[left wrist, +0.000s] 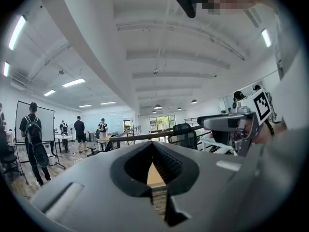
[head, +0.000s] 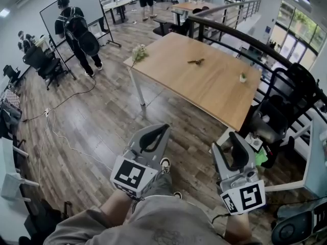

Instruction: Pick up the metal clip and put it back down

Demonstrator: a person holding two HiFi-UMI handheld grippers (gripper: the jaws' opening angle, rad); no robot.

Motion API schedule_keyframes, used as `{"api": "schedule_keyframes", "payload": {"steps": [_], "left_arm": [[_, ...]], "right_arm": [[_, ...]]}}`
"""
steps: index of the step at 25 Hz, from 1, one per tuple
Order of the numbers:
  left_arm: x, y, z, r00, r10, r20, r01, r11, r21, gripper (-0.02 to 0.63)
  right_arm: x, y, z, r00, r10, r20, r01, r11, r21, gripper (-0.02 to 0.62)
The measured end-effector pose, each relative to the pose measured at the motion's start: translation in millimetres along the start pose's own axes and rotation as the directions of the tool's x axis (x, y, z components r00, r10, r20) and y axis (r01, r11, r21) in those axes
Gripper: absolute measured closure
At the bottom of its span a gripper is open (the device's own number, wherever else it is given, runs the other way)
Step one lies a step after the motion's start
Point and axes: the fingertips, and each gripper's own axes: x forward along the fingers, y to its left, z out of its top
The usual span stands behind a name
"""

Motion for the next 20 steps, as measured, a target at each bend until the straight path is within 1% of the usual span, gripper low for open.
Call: {"api": "schedule_keyframes", "payload": {"steps": [2, 6, 8, 14, 20], "left_arm": [[8.2, 5.2, -3.8, 1.0, 0.002, -0.012, -0.002, 1.0, -0.023, 0.606], [29.6, 25.3, -7.4, 1.0, -0.003, 0.0, 0.003, 1.0, -0.001, 0.606], [42.9, 37.8, -10.2, 1.0, -0.001, -0.008, 0.001, 1.0, -0.015, 0.606], [94.5, 83.0, -22.9, 1.0, -0.01, -0.018, 0.01, 1.0, -0.017, 0.606], [149.0, 135.0, -33.4, 0.998, -0.047, -0.042, 0.046, 0.999, -0.022, 0.606]], "right_arm": [[9.2, -5.4, -6.2, 1.0, -0.003, -0.009, 0.003, 1.0, 0.001, 0.403], [34.5, -18.4, -14.9, 1.0, -0.002, -0.027, 0.002, 1.0, 0.002, 0.405], [51.1, -26.8, -19.8, 0.999, -0.001, -0.038, 0.001, 1.0, 0.002, 0.405], [110.2, -57.7, -39.7, 0.997, -0.009, -0.077, 0.009, 1.0, 0.005, 0.405], [180.7, -84.1, -61.0, 0.988, -0.023, -0.156, 0.019, 1.0, -0.022, 0.405]]}}
